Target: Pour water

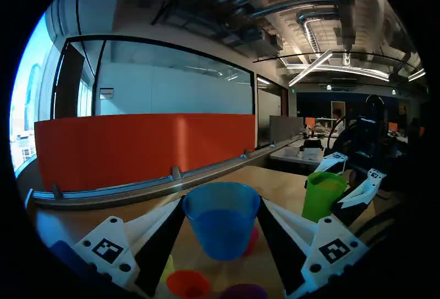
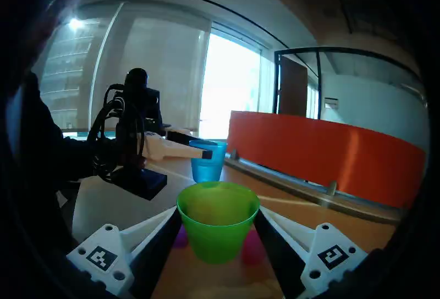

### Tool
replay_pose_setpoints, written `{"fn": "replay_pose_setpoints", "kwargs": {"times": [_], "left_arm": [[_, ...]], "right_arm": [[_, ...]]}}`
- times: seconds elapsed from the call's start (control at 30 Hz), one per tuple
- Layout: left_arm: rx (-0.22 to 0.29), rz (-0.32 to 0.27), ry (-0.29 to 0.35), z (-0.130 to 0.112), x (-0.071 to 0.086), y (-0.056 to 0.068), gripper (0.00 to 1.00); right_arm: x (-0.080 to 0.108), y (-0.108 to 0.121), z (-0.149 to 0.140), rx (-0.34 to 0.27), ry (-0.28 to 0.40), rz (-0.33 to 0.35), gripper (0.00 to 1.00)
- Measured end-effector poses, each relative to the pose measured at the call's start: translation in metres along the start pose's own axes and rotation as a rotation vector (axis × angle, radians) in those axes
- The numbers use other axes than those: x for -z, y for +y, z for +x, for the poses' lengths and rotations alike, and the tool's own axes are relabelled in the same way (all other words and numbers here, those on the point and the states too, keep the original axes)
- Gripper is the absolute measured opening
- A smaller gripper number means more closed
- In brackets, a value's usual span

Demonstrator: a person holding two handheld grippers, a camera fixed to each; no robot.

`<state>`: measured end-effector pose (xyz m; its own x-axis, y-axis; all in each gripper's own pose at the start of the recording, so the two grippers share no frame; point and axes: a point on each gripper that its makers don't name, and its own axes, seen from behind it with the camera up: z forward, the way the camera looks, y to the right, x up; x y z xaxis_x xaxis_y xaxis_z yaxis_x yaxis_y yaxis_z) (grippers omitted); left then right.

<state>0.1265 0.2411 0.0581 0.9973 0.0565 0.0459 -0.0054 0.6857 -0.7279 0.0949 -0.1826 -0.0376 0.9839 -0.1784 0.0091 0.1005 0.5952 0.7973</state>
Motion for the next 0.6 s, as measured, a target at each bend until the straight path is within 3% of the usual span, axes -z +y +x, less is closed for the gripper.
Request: {"fn": "replay_pose_setpoints", "kwargs": {"times": [0.6], "left_arm": [[-0.02, 0.009, 0.014, 0.008, 0.017, -0.003, 0.88]], "right_arm": [[-0.005, -0.008, 0.004, -0.003, -0.008, 0.015, 0.9]]}}
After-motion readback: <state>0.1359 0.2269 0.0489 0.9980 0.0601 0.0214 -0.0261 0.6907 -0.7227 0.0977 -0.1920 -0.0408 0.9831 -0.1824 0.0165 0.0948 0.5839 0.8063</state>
